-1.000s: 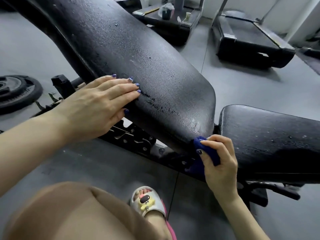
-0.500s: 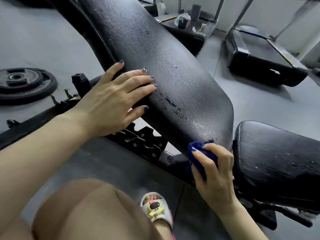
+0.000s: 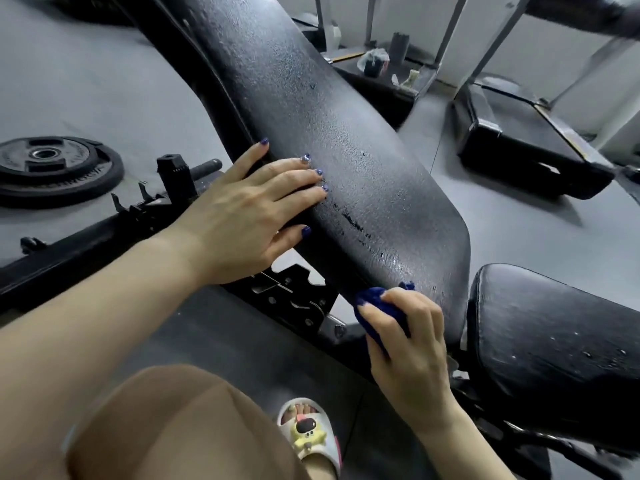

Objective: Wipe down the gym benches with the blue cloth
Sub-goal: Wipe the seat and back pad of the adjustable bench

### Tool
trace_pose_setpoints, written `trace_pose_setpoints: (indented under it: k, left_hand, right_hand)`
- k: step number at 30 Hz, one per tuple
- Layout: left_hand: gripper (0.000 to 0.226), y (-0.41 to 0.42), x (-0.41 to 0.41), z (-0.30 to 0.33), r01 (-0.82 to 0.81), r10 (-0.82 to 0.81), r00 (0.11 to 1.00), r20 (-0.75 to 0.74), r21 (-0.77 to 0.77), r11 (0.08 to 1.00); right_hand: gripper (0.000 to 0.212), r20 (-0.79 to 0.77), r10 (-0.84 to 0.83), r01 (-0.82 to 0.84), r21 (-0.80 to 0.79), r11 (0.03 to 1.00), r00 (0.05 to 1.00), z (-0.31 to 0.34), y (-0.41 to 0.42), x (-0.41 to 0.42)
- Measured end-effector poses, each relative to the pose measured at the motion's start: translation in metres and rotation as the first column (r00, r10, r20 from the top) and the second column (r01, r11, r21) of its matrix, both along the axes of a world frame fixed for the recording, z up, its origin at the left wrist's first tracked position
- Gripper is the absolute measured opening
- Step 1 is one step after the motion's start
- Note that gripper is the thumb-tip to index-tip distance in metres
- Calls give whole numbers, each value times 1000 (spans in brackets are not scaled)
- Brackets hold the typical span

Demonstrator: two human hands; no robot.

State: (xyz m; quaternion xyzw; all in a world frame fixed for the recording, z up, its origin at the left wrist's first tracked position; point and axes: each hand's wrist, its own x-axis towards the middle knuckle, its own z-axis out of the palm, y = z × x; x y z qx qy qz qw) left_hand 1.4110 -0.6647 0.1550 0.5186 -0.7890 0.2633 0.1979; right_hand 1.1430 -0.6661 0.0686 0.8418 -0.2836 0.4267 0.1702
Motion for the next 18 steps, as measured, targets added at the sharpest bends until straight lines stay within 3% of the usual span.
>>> trace_pose_setpoints:
  k: [7, 12, 18]
  left_hand:
    - [52, 1, 0, 3, 3, -3, 1000, 12, 24, 1000]
    - [55, 1, 12, 7, -27, 27, 1000, -3, 23, 999]
    - [56, -2, 34, 19, -59, 63, 996, -59, 79, 995]
  right_hand:
    - [15, 67, 70, -71, 24, 997, 995, 29, -10, 63]
    - [19, 155, 68, -92, 153, 984, 986, 25, -2, 30]
    - [20, 314, 103, -215, 349, 912, 944, 80, -24, 103]
